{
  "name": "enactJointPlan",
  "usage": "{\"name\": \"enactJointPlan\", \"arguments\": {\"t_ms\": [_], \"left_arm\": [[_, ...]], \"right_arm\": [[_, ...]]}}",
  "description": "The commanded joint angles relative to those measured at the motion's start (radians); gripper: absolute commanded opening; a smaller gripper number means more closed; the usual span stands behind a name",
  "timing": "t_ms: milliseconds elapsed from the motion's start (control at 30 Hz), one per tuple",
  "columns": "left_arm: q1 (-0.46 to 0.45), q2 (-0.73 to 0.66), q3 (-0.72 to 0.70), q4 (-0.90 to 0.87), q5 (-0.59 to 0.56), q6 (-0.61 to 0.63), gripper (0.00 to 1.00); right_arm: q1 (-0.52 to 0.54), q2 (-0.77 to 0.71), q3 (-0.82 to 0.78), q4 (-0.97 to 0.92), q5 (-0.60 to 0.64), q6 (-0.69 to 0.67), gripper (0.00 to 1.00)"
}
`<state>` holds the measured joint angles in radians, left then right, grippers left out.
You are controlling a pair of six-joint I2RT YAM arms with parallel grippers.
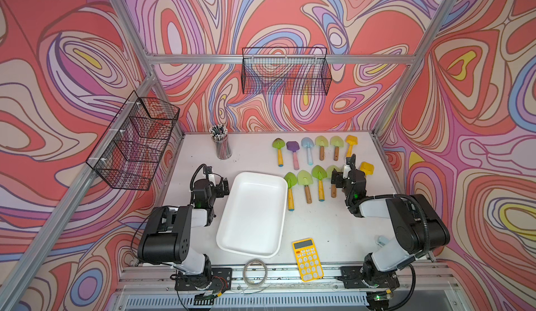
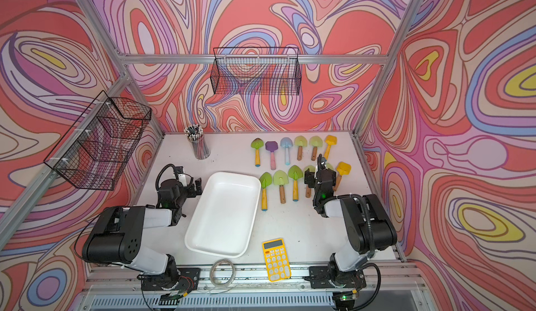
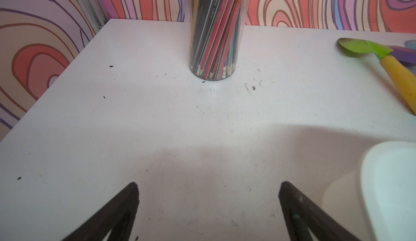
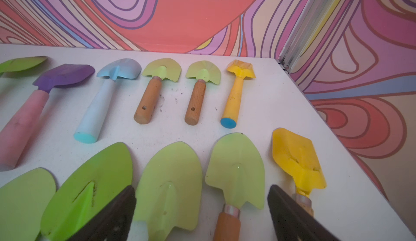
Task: Take the shovel out of the storage box
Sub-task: Reset both arms
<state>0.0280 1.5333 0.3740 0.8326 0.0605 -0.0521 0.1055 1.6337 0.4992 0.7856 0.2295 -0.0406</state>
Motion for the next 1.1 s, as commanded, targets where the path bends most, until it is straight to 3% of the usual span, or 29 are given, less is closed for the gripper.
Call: {"name": "enactJointPlan", "arguments": {"t_ms": [0, 67, 267, 367, 400, 1067], "left_arm": [[0.004, 0.006, 0.002, 0.053, 0.024, 0.023, 1.0], [0.004, 0.005, 0.003, 0.042, 0.024, 0.023, 1.0], [0.004, 0.005, 0.004, 0.043, 0.022, 0.023, 1.0], [0.004, 0.005, 0.004, 0.047, 0.022, 0.023, 1.0], [0.004, 0.006, 0.004, 0.046, 0.022, 0.023, 1.0], [0.004, 0.007, 0.006, 0.041, 0.031, 0.027, 1.0]], "right_arm": [[-0.056, 0.027, -0.036, 0.127, -0.127, 0.021, 0.94], [-0.073, 0.092, -0.074, 0.269, -0.166, 0.023, 0.94], [-0.087, 0.091, -0.06, 0.235, -0.246, 0.015, 0.93], [-0.09, 0.09, -0.053, 0.218, -0.218, 0.024, 0.94], [-0.09, 0.087, -0.044, 0.196, -0.212, 0.032, 0.98], [-0.092, 0.089, -0.041, 0.195, -0.203, 0.039, 0.98]]}}
